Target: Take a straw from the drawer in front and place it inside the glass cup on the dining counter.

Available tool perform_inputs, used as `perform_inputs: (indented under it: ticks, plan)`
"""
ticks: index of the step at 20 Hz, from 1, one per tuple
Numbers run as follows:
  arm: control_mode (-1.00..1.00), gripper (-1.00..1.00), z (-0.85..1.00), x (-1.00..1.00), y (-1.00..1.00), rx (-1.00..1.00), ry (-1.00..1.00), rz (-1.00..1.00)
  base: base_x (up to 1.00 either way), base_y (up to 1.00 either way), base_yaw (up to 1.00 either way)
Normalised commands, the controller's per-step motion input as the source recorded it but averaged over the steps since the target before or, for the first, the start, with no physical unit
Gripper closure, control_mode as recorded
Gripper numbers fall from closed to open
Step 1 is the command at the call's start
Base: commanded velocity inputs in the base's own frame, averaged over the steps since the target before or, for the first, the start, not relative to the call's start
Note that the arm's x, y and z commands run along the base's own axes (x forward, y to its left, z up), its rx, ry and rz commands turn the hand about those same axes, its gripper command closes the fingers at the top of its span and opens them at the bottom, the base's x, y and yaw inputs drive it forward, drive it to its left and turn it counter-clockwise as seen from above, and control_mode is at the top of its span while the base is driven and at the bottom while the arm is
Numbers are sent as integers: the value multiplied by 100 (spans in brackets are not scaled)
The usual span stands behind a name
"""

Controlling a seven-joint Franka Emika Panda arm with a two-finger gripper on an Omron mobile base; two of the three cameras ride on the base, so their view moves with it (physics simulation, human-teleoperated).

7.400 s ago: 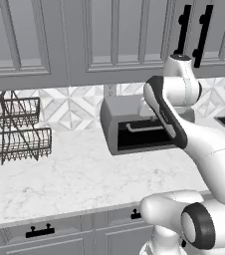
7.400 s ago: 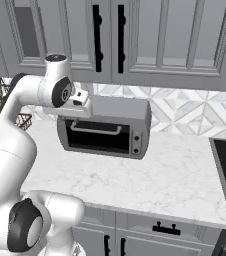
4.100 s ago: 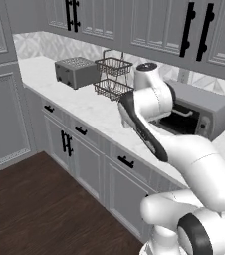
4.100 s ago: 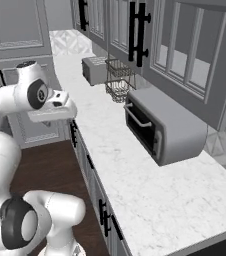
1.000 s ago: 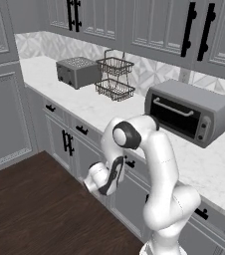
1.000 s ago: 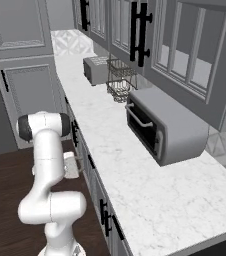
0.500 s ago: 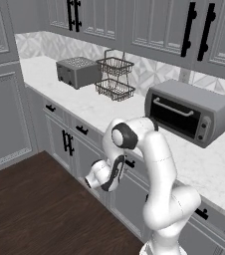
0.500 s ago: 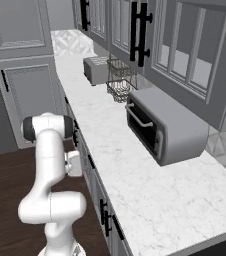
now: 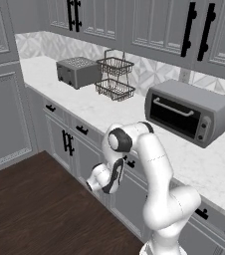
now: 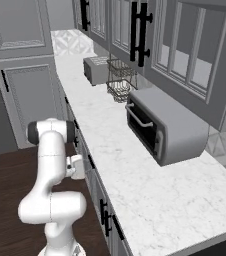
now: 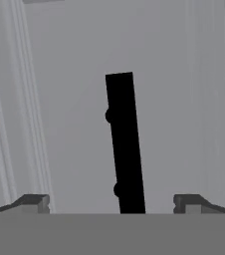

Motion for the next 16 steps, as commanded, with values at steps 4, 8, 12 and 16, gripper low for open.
perform_inputs:
  ticks: [4,8,12,16]
  plan:
    - [-100,-100,-4,28,-1,2,0,2,0,0,0]
    - [-100,-100,0,13,-7,3,-4,2,0,0,0]
    - [-100,-100,0,8,-21,3,-2,1,0,0,0]
    - [-100,-100,0,14,-32,0,0,0,0,0,0]
